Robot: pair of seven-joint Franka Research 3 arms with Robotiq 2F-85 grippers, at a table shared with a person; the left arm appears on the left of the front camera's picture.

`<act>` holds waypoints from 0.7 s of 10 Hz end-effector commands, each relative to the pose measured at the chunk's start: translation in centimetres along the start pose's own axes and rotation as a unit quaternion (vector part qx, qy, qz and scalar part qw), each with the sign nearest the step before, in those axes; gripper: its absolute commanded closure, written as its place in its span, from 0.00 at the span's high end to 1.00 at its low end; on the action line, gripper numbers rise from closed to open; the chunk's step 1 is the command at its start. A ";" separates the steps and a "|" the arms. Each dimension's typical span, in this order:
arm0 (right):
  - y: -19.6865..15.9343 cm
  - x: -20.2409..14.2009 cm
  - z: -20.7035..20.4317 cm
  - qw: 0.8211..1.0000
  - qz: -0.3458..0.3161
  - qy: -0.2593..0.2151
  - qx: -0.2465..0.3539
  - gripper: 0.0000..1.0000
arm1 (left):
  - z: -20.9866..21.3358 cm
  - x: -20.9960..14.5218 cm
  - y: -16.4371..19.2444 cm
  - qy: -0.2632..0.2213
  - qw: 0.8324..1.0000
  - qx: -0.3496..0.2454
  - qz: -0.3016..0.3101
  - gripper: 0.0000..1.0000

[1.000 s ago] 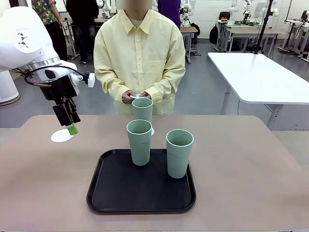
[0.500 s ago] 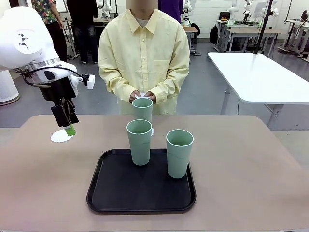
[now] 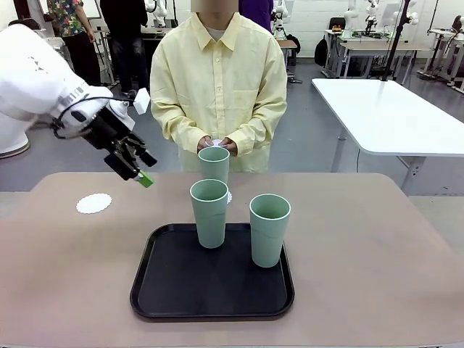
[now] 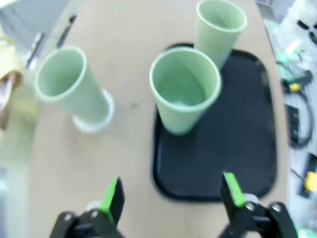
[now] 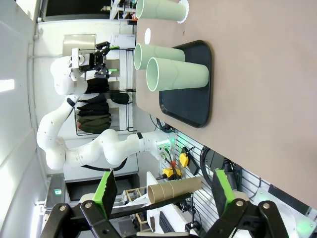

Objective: Place coasters on the table and set cups on them.
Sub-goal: Take one Reusable plastic cup from the Flat Tray and place it on a coaster set by the human.

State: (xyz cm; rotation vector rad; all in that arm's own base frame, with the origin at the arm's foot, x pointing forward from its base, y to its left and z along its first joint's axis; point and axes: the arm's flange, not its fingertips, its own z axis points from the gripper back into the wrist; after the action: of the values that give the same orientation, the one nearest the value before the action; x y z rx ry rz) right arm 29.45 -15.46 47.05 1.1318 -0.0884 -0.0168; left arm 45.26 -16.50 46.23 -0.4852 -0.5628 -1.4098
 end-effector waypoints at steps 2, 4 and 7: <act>0.0 0.0 0.1 1.000 0.004 0.000 0.006 1.00 | -4.1 -4.6 -0.6 -0.177 0.972 -0.026 -0.150 1.00; 0.0 0.0 0.1 1.000 0.004 0.000 0.006 1.00 | -5.1 -6.9 -0.6 -0.244 0.955 -0.056 -0.161 1.00; 0.0 0.0 0.1 1.000 0.004 0.000 0.006 1.00 | -5.7 -9.2 0.2 -0.296 0.947 -0.062 -0.106 1.00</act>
State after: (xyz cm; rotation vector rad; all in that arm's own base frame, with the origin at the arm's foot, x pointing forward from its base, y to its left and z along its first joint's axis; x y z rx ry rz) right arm 29.44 -15.47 47.05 1.1319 -0.0886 -0.0170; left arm 44.22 -12.76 36.35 -0.9388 -1.0434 -1.5720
